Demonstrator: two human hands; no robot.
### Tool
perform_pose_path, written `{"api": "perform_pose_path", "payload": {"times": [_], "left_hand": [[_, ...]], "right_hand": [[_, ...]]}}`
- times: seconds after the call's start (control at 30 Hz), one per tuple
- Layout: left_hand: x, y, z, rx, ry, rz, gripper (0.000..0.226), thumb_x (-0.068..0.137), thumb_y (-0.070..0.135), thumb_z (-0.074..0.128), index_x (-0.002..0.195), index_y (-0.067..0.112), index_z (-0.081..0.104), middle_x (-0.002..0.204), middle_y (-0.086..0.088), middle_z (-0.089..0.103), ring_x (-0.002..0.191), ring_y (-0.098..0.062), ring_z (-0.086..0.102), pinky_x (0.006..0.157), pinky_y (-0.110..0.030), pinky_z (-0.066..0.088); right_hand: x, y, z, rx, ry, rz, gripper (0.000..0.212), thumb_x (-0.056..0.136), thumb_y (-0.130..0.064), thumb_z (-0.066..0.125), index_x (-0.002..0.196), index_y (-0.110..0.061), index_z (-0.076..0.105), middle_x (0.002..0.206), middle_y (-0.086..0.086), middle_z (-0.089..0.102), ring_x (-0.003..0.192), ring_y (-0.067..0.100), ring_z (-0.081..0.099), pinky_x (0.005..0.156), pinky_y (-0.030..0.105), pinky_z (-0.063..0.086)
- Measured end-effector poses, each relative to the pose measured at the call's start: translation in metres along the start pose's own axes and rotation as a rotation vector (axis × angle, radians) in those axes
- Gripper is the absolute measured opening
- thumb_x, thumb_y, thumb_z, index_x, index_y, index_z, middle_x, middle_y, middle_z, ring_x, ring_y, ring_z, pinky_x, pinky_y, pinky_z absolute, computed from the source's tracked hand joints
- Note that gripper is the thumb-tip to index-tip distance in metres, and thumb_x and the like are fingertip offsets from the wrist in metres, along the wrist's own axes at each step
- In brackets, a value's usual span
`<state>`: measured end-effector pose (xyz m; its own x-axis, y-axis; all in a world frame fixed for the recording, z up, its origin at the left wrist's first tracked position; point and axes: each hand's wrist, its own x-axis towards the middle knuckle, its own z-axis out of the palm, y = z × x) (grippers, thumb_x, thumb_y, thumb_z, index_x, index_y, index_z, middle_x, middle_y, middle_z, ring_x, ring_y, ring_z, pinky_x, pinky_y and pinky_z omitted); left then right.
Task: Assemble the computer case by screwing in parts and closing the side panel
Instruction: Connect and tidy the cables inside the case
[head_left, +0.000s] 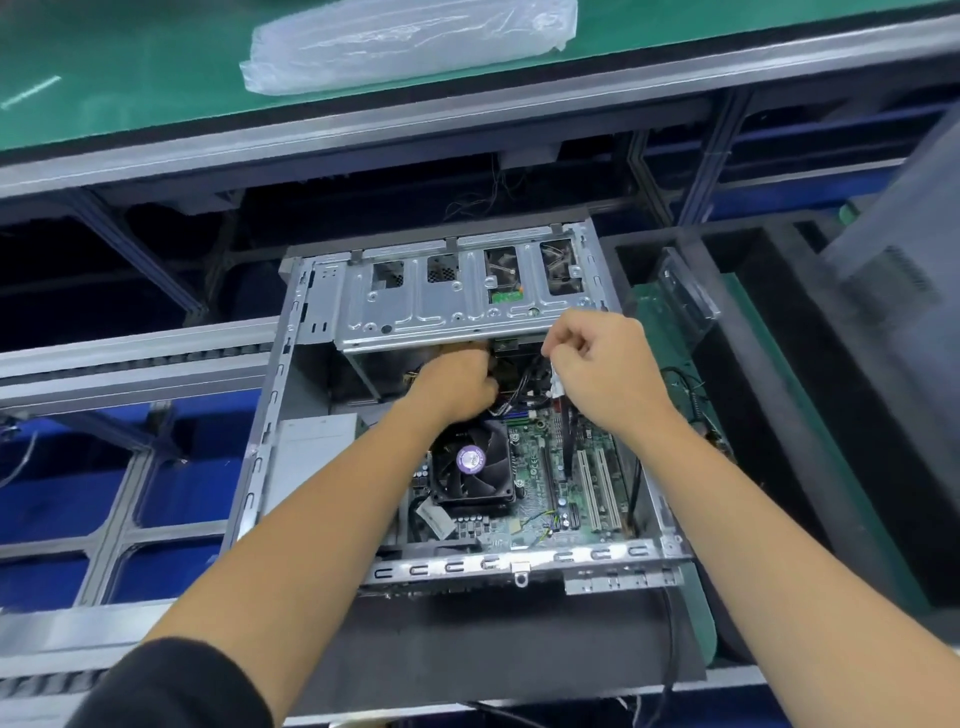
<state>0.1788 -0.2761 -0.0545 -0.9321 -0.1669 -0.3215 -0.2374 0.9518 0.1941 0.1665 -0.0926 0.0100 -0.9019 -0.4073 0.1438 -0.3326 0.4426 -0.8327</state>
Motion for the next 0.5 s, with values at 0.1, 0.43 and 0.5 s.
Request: {"api": "perform_pose_path", "payload": {"times": [0.1, 0.43, 0.5], "left_hand": [[0.008, 0.004, -0.001, -0.018, -0.102, -0.045, 0.029, 0.094, 0.03, 0.045, 0.105, 0.005, 0.056, 0.104, -0.015, 0.062, 0.086, -0.028, 0.054, 0.069, -0.03, 0.04], [0.028, 0.024, -0.015, -0.033, -0.331, -0.268, 0.044, 0.098, 0.031, 0.039, 0.133, 0.006, 0.048, 0.14, -0.014, 0.047, 0.118, -0.027, 0.048, 0.094, -0.032, 0.037], [0.031, 0.024, -0.018, 0.043, -0.333, -0.183, 0.048, 0.097, 0.033, 0.041, 0.135, 0.004, 0.045, 0.141, -0.015, 0.045, 0.117, -0.025, 0.047, 0.098, -0.032, 0.035]], "right_hand": [[0.0, 0.001, 0.0, 0.003, -0.023, 0.013, 0.022, 0.082, 0.002, 0.052, 0.072, -0.011, 0.067, 0.052, -0.011, 0.051, 0.045, 0.001, 0.046, 0.045, 0.011, 0.034], [0.004, -0.003, -0.001, -0.103, -0.102, 0.022, 0.021, 0.084, -0.004, 0.052, 0.074, -0.018, 0.065, 0.054, -0.012, 0.053, 0.049, 0.005, 0.045, 0.055, 0.028, 0.045], [0.004, -0.003, 0.0, -0.115, -0.108, 0.029, 0.021, 0.084, -0.005, 0.052, 0.075, -0.019, 0.066, 0.055, -0.013, 0.053, 0.05, 0.005, 0.046, 0.057, 0.028, 0.046]]}}
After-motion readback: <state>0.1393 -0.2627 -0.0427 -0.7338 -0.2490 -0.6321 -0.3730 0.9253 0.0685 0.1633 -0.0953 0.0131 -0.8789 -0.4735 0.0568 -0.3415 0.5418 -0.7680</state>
